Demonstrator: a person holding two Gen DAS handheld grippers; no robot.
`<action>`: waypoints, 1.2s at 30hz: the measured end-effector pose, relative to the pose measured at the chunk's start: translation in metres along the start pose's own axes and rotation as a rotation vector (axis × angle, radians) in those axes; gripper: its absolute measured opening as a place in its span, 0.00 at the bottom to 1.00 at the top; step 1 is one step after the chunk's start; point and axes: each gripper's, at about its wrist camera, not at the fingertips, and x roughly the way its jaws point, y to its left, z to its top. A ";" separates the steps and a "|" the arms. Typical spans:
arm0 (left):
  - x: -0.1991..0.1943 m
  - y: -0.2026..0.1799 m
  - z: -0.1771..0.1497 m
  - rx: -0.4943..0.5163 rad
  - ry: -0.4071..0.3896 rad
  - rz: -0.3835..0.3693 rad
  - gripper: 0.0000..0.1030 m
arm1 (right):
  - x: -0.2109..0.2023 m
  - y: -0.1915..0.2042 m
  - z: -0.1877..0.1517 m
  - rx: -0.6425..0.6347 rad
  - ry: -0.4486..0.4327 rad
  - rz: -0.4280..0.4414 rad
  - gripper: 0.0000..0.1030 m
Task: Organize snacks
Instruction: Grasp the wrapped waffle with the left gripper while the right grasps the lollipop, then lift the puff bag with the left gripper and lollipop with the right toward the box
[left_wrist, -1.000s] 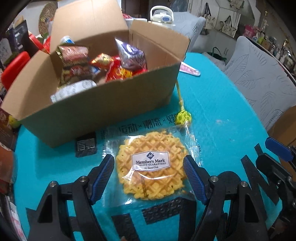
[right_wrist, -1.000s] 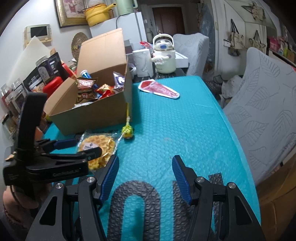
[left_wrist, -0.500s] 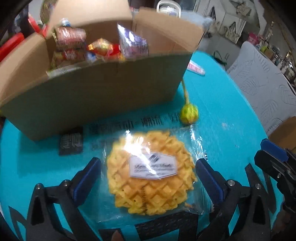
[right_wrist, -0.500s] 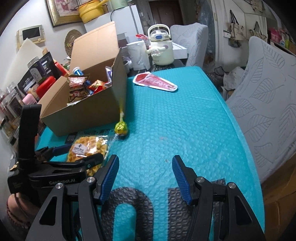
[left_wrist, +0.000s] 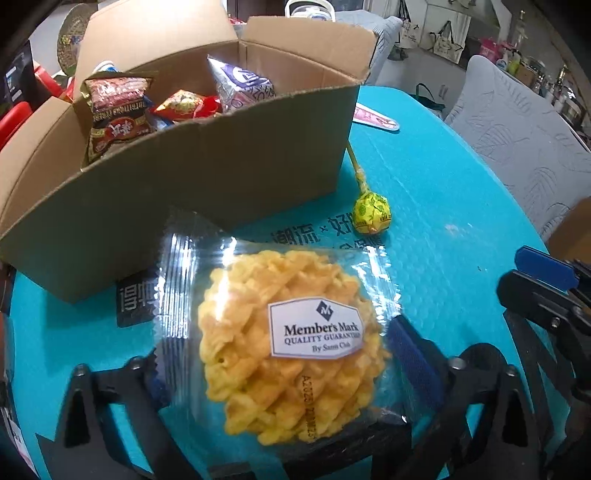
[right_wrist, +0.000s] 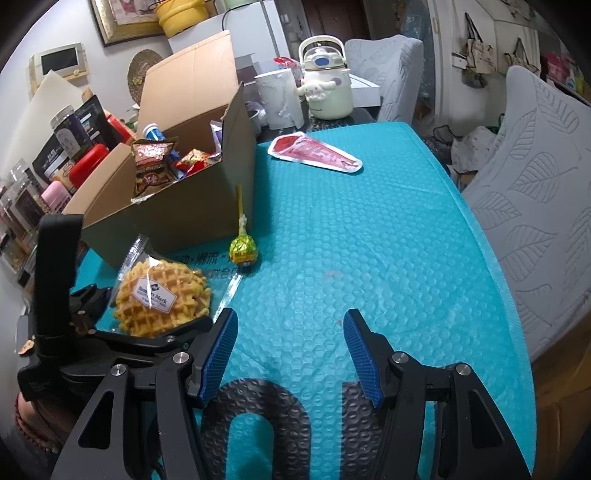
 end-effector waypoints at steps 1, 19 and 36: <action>-0.003 0.001 0.000 -0.004 -0.005 -0.010 0.84 | 0.001 0.001 0.001 -0.003 0.003 0.002 0.58; -0.045 0.046 -0.008 -0.086 -0.068 -0.035 0.39 | 0.035 0.036 0.032 -0.138 0.024 0.017 0.58; -0.050 0.077 -0.011 -0.144 -0.085 0.039 0.37 | 0.081 0.047 0.040 -0.177 0.043 0.004 0.23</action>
